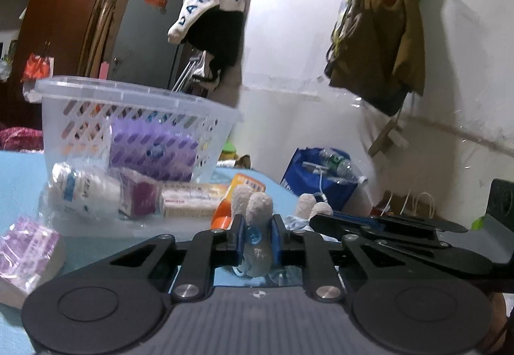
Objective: Organize objects
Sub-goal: 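Lift the white gloves over the basket and open both grippers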
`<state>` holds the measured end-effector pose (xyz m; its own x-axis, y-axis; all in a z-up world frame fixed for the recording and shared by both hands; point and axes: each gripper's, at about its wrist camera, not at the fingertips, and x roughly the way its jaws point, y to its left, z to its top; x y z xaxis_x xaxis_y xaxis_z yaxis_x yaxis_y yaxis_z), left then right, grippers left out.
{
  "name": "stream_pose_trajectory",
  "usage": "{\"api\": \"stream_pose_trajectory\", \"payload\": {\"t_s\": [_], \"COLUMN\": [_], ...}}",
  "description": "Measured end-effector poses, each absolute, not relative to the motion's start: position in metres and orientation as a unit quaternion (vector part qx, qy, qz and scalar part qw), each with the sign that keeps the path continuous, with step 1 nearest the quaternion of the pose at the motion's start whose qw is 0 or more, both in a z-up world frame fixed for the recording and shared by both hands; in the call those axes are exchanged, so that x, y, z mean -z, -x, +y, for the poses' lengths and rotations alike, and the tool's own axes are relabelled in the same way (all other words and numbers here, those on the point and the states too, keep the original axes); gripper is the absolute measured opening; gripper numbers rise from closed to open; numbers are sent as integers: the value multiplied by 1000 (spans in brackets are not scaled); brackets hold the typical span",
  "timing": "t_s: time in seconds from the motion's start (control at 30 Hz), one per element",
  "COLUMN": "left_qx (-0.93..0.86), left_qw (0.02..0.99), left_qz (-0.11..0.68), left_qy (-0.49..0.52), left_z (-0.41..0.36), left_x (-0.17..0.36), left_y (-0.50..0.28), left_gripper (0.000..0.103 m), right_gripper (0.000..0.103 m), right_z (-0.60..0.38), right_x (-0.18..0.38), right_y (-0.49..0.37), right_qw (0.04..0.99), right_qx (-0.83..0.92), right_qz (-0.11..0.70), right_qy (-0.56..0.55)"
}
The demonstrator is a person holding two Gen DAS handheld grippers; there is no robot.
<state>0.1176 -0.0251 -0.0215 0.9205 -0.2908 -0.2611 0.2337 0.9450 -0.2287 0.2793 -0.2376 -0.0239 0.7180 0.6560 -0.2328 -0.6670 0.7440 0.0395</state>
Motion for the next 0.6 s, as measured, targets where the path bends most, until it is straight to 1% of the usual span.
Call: {"api": "stream_pose_trajectory", "payload": {"t_s": [0.13,0.3,0.6], "left_qx": [138,123,82], "left_qw": [978,984,992], "left_qz": [126,96,58], "left_qy": [95,89,78], "left_z": [-21,-8,31], "left_x": [12,-16,-77], "left_y": [-107,-103,-141], "left_gripper": [20,20,20], "right_gripper": [14,14,14], "right_z": [-235,-223,-175], "right_x": [13,-14,-61], "right_y": [-275,-278,-317], "right_qw": [926,926,919], "right_qx": [-360,-369,-388], "right_qz": [105,79,60], "right_qy": [26,25,28]}}
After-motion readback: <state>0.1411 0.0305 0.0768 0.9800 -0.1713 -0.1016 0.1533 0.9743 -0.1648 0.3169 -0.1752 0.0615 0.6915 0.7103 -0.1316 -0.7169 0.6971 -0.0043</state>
